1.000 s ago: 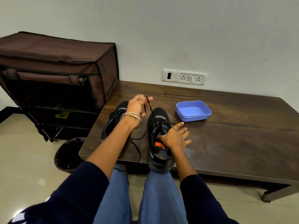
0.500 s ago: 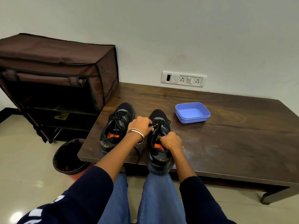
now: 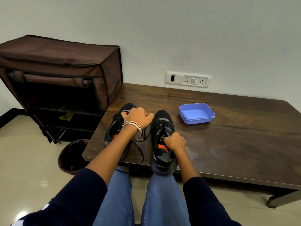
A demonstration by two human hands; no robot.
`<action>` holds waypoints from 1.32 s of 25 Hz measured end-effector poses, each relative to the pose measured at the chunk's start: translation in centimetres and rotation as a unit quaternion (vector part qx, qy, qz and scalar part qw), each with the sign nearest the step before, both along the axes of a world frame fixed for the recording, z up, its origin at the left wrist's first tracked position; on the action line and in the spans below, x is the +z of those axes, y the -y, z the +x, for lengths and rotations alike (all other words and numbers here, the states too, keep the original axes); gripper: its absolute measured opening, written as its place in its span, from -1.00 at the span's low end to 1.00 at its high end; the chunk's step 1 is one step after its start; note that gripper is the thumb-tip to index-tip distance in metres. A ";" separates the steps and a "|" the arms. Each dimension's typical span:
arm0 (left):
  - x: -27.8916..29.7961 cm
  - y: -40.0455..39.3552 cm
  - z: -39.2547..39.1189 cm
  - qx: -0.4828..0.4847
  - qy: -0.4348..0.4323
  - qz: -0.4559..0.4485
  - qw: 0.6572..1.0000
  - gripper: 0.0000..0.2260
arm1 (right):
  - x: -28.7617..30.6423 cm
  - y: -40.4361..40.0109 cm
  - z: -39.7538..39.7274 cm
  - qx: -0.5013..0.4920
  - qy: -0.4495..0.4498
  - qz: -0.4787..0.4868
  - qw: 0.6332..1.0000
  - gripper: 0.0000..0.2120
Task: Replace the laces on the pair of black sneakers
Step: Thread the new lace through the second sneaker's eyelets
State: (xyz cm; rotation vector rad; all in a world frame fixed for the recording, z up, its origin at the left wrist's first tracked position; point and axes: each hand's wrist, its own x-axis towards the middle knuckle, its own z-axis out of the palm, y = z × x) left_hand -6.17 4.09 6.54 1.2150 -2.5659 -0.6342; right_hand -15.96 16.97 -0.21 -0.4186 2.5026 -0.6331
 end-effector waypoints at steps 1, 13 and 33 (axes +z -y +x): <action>-0.2 -0.1 -0.3 0.002 0.043 -0.017 0.999 -0.59 | 0.1 0.0 0.1 -0.001 0.002 0.000 1.000 -0.51; -4.3 -1.4 -0.6 0.006 -0.129 0.222 0.966 -0.82 | -0.4 0.1 -0.1 -0.019 -0.001 -0.005 1.000 -0.51; 6.9 -0.5 -1.0 0.027 -0.304 0.566 0.766 -0.59 | 6.6 1.0 -0.6 -0.024 0.180 -0.463 0.867 -0.89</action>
